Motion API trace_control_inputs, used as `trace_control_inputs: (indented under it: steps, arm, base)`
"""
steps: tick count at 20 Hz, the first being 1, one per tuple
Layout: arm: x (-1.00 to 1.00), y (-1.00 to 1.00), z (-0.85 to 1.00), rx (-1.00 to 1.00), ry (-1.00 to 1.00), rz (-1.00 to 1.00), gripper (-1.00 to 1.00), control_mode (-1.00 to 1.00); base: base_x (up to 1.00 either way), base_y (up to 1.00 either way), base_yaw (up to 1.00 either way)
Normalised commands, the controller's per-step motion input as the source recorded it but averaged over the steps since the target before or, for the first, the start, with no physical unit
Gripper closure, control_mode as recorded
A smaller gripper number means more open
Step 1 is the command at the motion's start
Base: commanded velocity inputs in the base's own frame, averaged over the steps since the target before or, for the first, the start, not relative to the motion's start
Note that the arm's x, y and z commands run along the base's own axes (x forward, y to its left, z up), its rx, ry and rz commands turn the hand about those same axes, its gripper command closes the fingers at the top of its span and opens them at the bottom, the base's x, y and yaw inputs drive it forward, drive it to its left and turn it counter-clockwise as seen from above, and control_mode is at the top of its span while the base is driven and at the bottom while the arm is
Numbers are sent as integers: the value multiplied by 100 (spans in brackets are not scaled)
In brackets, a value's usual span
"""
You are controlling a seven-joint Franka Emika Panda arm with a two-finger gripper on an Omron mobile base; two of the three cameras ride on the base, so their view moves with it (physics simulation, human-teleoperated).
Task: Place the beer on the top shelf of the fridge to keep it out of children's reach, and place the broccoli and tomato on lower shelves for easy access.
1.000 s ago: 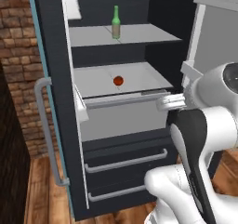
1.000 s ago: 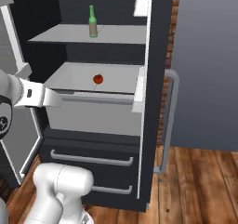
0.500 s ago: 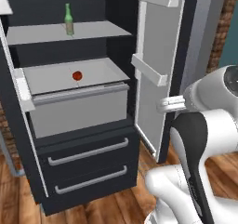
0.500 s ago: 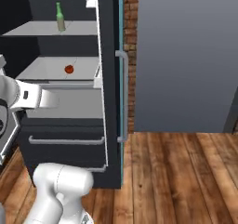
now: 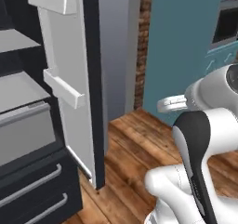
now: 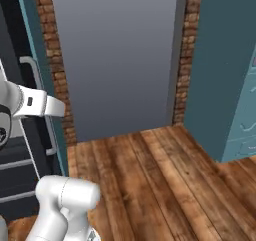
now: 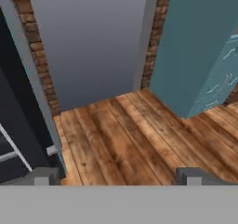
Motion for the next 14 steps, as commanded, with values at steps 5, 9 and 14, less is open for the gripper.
trace_control_inputs:
  steps: [5,9,14]
  arm:
    - [0,0,0,0,0,0,-100,100]
    - [0,0,0,0,0,0,-100,100]
    - [0,0,0,0,0,0,-100,100]
  base:
    - [9,-74,-55]
    - [20,-63,-53]
    - [31,-52,-51]
